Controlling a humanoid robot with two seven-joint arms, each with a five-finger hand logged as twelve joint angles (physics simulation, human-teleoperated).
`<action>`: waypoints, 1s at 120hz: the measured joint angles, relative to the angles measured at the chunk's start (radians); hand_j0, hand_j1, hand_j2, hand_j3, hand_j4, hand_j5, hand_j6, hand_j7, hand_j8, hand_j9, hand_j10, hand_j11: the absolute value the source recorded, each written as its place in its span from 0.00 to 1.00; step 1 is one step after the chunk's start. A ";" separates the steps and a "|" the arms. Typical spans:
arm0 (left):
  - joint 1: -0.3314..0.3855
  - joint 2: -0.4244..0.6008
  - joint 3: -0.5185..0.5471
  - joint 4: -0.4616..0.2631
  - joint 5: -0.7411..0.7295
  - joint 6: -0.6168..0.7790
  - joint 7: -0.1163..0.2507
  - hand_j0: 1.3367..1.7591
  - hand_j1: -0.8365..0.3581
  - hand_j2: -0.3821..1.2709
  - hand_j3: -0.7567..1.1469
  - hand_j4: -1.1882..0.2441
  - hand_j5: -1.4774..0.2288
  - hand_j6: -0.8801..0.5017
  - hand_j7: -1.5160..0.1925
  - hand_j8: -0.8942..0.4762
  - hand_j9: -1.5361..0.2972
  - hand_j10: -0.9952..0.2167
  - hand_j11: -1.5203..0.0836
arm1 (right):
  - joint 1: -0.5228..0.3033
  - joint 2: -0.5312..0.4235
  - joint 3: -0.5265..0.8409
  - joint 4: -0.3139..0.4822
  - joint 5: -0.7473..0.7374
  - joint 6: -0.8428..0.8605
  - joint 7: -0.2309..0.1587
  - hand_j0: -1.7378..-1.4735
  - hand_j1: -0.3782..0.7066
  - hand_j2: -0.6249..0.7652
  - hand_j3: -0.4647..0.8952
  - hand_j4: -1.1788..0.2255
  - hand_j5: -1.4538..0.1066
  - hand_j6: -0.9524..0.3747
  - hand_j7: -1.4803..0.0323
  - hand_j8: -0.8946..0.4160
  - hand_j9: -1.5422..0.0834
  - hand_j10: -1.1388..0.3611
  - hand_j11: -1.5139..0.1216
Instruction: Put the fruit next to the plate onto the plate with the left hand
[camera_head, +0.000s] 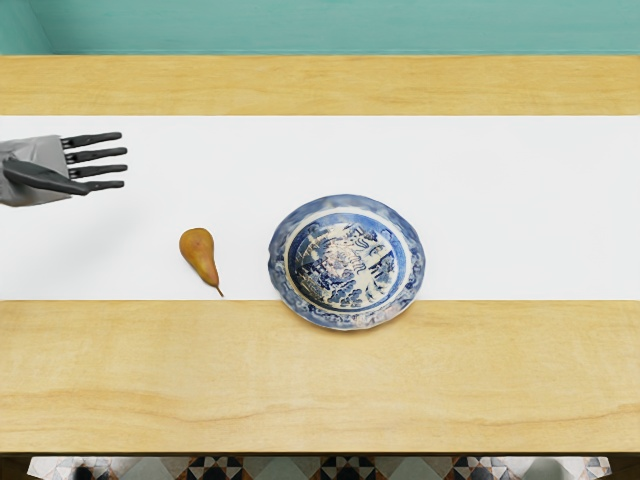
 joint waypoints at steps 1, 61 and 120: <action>0.000 -0.001 0.000 0.000 0.000 0.000 0.001 0.76 0.99 0.23 0.40 0.83 0.86 0.64 0.88 0.65 0.83 0.82 0.94 | 0.000 0.000 0.000 0.000 0.000 0.000 0.000 0.30 0.05 0.45 0.34 0.82 0.91 0.70 0.96 0.67 0.93 0.74 0.91; -0.257 -0.153 -0.006 -0.013 0.379 0.000 0.215 0.76 0.98 0.23 0.40 0.82 0.86 0.63 0.88 0.64 0.83 0.81 0.94 | 0.001 0.000 0.000 0.002 0.000 0.001 0.000 0.30 0.05 0.45 0.34 0.82 0.91 0.70 0.96 0.67 0.93 0.74 0.91; -0.315 -0.118 -0.050 -0.580 1.010 0.000 0.226 0.76 0.93 0.24 0.40 0.79 0.82 0.59 0.84 0.61 0.80 0.77 0.90 | 0.001 0.000 -0.001 0.001 0.000 0.001 0.000 0.30 0.05 0.45 0.34 0.82 0.91 0.70 0.96 0.67 0.93 0.74 0.91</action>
